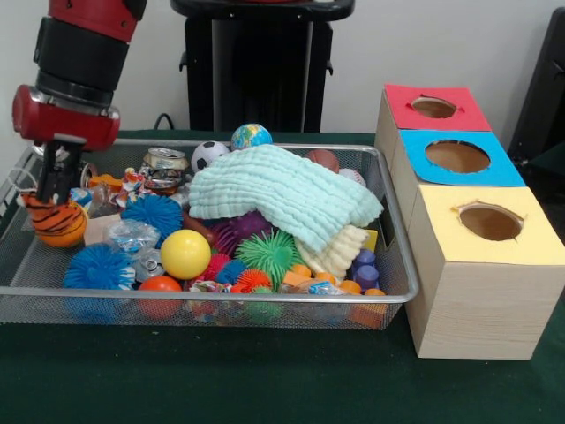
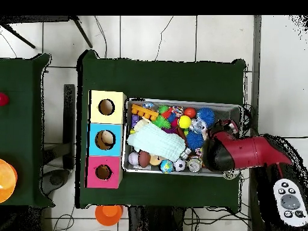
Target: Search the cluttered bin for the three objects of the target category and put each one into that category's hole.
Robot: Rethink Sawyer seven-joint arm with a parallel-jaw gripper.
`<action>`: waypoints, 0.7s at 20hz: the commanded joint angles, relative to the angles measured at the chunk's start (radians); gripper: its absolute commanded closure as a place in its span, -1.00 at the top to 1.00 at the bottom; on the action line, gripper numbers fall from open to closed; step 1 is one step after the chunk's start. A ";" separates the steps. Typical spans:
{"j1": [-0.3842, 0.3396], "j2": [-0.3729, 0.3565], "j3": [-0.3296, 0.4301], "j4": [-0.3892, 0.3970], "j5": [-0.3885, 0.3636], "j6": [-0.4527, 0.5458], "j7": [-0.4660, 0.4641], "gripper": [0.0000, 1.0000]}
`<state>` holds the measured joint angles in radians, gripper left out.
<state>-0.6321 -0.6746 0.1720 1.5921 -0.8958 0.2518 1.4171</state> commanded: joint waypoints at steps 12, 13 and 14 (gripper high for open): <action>-0.124 -0.136 0.311 0.337 0.219 -0.037 0.087 -1.00; -0.113 -0.142 0.304 0.345 0.223 -0.046 0.103 -1.00; -0.109 -0.148 0.305 0.354 0.230 -0.048 0.110 -1.00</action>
<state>-0.7464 -0.7915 0.3592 1.8031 -0.7203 0.2479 1.4171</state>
